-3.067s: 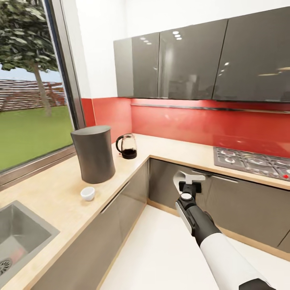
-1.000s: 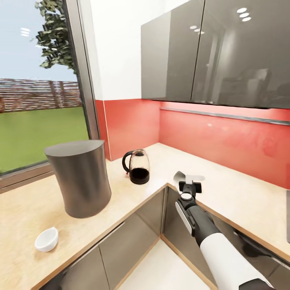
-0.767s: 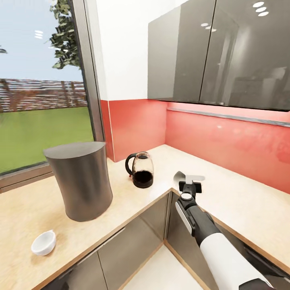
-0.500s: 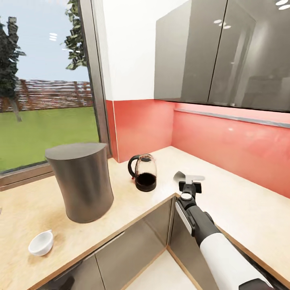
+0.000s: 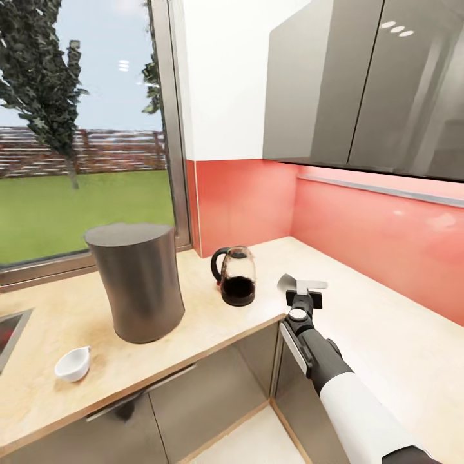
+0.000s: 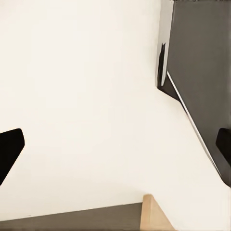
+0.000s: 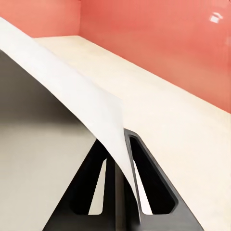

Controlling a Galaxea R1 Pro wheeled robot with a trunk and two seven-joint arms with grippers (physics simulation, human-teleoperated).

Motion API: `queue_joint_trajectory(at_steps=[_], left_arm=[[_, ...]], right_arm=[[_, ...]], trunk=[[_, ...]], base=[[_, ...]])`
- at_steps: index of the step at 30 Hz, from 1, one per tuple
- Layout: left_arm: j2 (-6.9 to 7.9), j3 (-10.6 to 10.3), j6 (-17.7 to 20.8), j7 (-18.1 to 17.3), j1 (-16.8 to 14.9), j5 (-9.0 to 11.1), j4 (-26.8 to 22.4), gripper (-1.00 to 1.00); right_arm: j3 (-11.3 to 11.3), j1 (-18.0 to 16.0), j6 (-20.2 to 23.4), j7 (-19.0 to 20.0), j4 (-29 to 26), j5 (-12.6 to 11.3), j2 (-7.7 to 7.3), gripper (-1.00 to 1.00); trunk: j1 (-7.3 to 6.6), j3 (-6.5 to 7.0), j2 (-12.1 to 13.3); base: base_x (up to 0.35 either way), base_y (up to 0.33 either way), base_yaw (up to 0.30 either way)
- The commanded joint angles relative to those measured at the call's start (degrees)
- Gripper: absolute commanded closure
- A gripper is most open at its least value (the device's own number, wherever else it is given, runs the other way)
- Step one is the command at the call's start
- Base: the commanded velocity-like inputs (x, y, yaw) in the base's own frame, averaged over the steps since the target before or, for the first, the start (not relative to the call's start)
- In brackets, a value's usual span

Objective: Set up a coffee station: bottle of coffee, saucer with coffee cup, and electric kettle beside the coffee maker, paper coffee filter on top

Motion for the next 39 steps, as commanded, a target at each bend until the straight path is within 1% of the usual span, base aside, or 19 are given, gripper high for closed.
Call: queue_joint_trajectory(at_steps=[1, 10, 14, 20, 25, 39], left_arm=[[0.01, 0.1, 0.1, 0.1, 0.0, -0.1, 0.0, -1.00], [-0.24, 0.1, -0.2, 0.1, 0.0, -0.1, 0.0, -1.00], [-0.24, 0.2, -0.2, 0.1, 0.0, 0.0, 0.0, -1.00], [-0.24, 0.2, -0.2, 0.0, -0.1, 0.0, -0.1, -1.00], [-0.27, 0.1, -0.2, -0.1, -0.2, 0.0, -0.1, -1.00], [-0.34, 0.2, -0.2, -0.1, -0.2, 0.0, 0.0, -1.00]], right_arm=[[0.2, 0.0, 0.3, -0.2, 0.0, -0.2, -0.03, 1.00], [0.2, 0.0, 0.2, -0.2, 0.0, -0.2, -0.05, 1.00], [0.2, 0.0, 0.3, -0.2, 0.0, -0.2, -0.07, 1.00], [0.2, 0.0, 0.3, -0.2, 0.0, -0.2, -0.08, 1.00], [0.2, 0.0, 0.3, -0.2, 0.0, -0.2, -0.08, 1.00], [0.2, 0.0, 0.2, -0.2, 0.0, -0.2, -0.04, 1.00]], trunk=[[0.01, -0.09, -0.1], [0.01, -0.09, -0.1], [0.01, -0.09, -0.1], [0.01, -0.09, -0.1], [0.01, -0.09, -0.1], [0.01, -0.09, -0.1]], base=[[-0.215, -0.235, 0.277], [-0.257, -0.203, 0.277], [-0.228, -0.092, 0.278], [-0.043, -0.011, 0.262], [-0.003, -0.001, 0.084], [0.000, 0.000, 0.003]])
